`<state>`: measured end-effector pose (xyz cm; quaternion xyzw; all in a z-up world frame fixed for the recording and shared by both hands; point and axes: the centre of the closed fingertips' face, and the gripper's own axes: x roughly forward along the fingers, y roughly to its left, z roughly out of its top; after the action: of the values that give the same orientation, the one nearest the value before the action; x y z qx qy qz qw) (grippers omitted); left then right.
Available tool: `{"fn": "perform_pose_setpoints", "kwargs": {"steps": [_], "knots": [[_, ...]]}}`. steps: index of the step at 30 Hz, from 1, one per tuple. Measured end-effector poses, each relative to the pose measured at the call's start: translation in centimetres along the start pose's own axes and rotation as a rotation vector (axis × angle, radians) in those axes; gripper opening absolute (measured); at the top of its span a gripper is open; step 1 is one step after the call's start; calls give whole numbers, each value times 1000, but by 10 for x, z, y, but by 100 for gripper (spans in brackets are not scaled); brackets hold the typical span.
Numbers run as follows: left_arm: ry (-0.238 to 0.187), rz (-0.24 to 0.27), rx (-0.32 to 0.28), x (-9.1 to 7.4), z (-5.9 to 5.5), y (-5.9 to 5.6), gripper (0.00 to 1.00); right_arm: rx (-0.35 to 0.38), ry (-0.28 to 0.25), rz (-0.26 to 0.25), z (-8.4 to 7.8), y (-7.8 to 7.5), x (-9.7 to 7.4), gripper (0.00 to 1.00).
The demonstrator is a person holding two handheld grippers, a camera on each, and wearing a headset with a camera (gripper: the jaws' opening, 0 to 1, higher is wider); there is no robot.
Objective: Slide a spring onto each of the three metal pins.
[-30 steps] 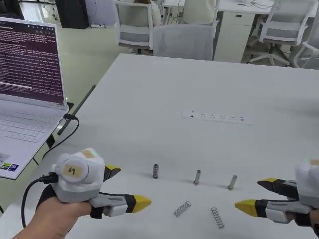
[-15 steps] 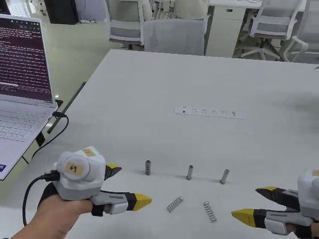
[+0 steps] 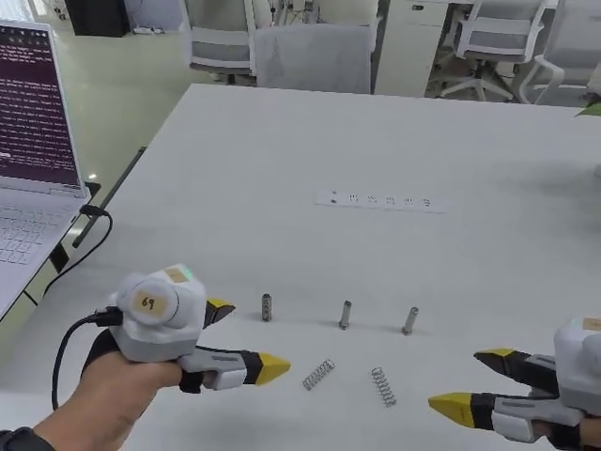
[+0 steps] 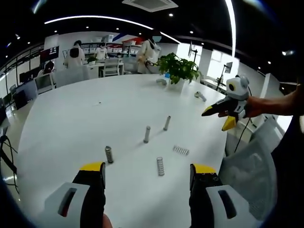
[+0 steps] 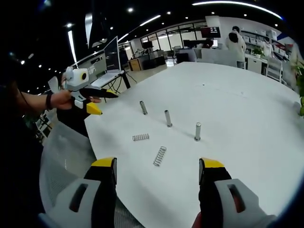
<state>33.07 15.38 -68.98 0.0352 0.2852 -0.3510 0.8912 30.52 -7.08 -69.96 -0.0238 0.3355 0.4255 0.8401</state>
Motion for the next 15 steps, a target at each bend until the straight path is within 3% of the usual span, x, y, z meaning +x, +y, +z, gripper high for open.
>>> {"fn": "perform_pose_setpoints", "kwargs": {"steps": [15], "knots": [[34, -57, 30, 32, 4, -14, 69, -8, -1, -11, -4, 2, -12, 69]]}}
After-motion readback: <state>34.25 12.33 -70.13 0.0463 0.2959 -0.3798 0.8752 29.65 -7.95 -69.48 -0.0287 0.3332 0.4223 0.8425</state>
